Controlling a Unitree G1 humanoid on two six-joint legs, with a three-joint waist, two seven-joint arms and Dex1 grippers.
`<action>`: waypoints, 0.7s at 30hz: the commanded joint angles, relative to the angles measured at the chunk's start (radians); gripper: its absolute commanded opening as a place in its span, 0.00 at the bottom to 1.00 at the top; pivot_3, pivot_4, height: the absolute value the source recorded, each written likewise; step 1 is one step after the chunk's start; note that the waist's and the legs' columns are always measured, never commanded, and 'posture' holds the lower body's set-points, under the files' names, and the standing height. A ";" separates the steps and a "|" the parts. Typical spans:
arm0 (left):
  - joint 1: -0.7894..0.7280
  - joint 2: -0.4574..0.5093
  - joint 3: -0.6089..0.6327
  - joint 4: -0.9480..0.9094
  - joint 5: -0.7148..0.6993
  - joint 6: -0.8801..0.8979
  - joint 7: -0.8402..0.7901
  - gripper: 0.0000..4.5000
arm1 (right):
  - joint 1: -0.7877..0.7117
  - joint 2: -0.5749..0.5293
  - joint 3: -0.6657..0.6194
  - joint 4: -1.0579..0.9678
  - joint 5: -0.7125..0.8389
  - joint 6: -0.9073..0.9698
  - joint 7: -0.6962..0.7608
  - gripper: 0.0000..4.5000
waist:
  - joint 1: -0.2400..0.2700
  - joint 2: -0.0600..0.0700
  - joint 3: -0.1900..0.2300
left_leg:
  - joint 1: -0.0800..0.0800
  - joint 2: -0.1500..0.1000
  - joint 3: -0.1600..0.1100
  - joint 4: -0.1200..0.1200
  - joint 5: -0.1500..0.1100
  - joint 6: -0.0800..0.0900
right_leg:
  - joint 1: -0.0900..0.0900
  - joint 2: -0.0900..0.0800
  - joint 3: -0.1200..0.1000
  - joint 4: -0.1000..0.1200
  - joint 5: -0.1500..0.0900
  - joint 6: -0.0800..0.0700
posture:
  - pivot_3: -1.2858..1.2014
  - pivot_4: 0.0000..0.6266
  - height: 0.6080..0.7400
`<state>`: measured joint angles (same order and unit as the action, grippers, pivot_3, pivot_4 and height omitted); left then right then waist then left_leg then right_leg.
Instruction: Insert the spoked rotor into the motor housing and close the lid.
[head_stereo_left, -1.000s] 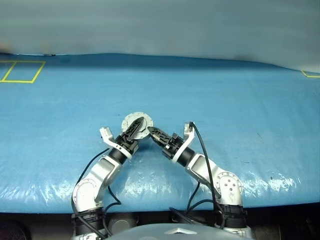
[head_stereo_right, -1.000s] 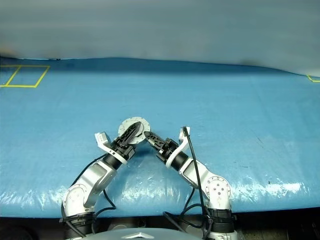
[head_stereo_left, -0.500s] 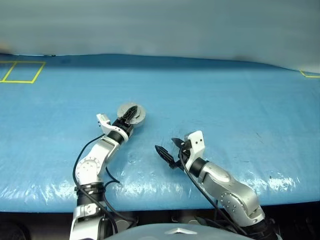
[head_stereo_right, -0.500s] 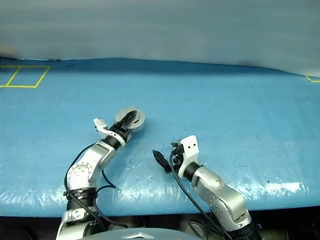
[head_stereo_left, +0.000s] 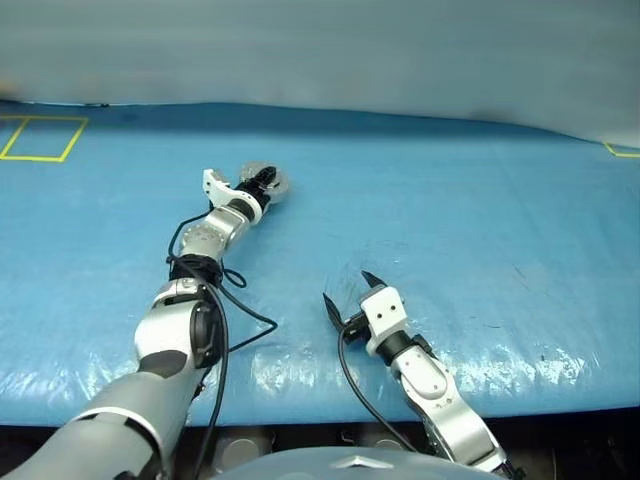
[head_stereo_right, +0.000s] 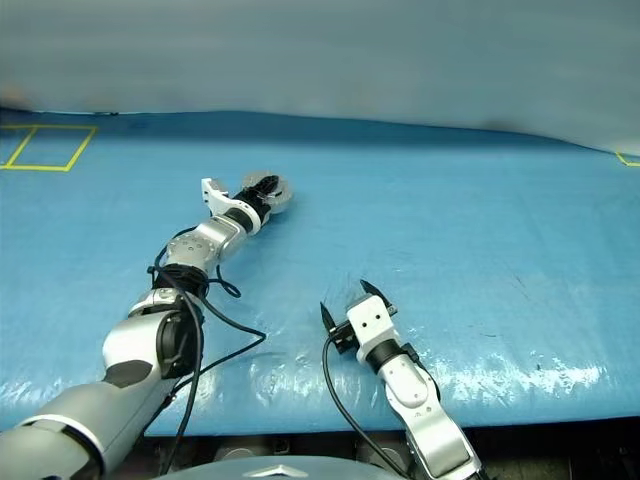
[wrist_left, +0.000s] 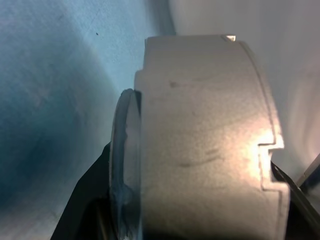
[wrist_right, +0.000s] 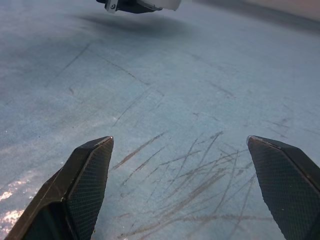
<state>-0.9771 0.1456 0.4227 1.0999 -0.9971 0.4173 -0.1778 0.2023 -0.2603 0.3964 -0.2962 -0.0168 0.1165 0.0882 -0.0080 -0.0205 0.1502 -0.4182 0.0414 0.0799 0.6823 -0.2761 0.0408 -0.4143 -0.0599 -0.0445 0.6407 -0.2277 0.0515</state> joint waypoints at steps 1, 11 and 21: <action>-0.092 0.016 0.030 0.091 0.078 -0.061 -0.027 0.53 | 0.004 0.014 -0.004 -0.026 -0.034 -0.001 0.009 1.00 | -0.003 0.000 0.000 | 0.000 0.000 0.000 0.000 0.000 0.000 | 0.000 0.000 0.000 0.000 0.000 0.000 | 0.52 0.24 1.00; -0.033 0.092 0.051 0.126 0.234 0.021 0.019 0.99 | 0.014 0.050 -0.031 -0.049 -0.041 0.062 0.050 1.00 | -0.013 0.000 0.000 | 0.006 0.002 0.002 0.001 0.001 -0.002 | 0.004 0.000 0.002 0.003 0.000 0.000 | 0.52 0.24 1.00; 0.425 0.181 -0.030 -0.431 0.287 0.486 0.105 0.99 | -0.049 0.057 -0.032 -0.075 0.024 0.240 0.187 1.00 | -0.054 0.004 -0.010 | 0.034 0.011 0.007 -0.003 0.001 -0.005 | 0.022 -0.001 0.006 0.010 -0.003 -0.005 | 0.52 0.24 1.00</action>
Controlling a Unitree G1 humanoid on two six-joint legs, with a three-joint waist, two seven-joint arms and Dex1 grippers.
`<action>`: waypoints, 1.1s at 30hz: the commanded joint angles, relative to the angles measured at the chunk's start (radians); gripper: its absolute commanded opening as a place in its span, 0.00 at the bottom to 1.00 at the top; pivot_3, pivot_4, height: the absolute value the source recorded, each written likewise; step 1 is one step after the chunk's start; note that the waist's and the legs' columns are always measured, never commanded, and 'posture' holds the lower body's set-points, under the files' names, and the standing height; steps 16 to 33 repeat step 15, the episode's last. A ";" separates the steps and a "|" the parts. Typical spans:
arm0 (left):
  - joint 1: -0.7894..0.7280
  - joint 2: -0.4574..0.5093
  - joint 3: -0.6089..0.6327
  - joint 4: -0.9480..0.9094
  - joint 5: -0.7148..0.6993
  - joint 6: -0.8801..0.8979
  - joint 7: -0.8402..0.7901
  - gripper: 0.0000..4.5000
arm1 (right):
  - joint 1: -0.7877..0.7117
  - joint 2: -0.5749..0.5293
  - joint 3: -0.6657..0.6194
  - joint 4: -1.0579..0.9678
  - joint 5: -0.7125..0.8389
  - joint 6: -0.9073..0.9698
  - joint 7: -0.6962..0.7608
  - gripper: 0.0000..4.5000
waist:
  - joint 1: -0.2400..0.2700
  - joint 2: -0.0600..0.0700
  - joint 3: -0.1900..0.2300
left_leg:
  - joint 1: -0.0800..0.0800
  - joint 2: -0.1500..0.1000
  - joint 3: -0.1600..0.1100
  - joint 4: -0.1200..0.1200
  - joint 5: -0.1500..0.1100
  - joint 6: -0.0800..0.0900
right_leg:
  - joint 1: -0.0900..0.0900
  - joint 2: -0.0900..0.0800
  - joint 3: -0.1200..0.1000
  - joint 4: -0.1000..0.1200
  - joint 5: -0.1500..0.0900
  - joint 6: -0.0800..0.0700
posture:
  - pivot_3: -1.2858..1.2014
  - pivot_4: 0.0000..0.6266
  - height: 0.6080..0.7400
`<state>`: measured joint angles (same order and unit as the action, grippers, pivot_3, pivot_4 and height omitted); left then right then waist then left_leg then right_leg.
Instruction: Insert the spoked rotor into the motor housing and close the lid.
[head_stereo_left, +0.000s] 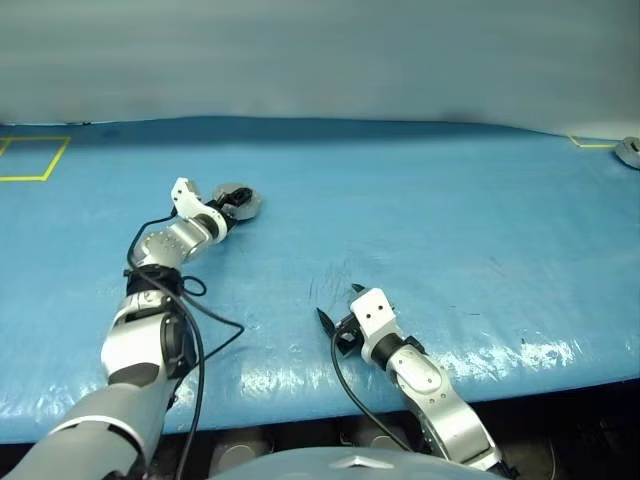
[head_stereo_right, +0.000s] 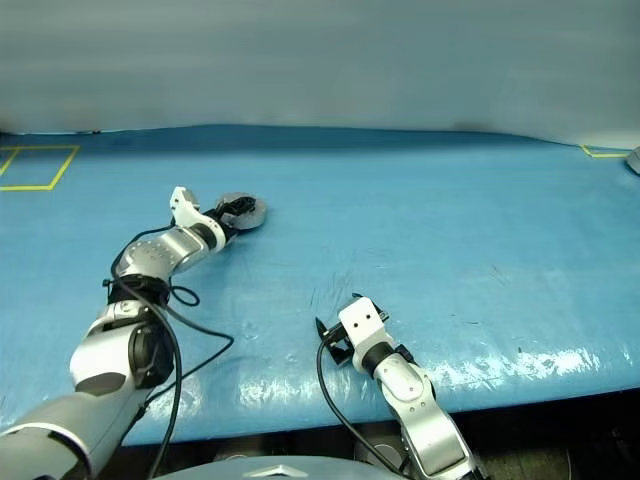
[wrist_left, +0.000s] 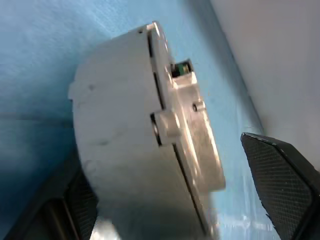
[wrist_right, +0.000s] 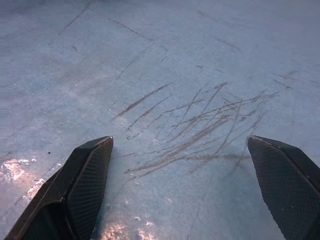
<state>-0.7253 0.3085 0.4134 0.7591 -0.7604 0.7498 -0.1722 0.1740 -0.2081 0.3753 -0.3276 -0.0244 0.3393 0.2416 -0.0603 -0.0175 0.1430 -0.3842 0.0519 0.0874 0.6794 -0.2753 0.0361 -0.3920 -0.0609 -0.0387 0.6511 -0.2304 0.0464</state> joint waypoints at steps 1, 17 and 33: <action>0.216 0.019 -0.016 -0.151 0.049 0.180 0.115 0.99 | -0.027 0.007 -0.010 -0.043 0.032 0.026 0.038 1.00 | -0.002 0.002 -0.006 | 0.005 0.000 0.001 -0.001 -0.001 0.001 | 0.004 0.000 0.000 0.000 -0.001 -0.001 | 0.52 0.24 1.00; 0.812 0.088 -0.406 -0.917 0.462 -0.501 -0.141 0.99 | 0.010 -0.001 -0.039 -0.012 0.036 -0.196 0.072 1.00 | 0.028 0.003 -0.020 | 0.014 0.001 0.000 -0.024 0.000 -0.014 | -0.005 -0.007 0.003 0.009 -0.015 -0.026 | 0.52 0.24 1.00; 0.812 0.088 -0.406 -0.917 0.462 -0.501 -0.141 0.99 | 0.010 -0.001 -0.039 -0.012 0.036 -0.196 0.072 1.00 | 0.028 0.003 -0.020 | 0.014 0.001 0.000 -0.024 0.000 -0.014 | -0.005 -0.007 0.003 0.009 -0.015 -0.026 | 0.52 0.24 1.00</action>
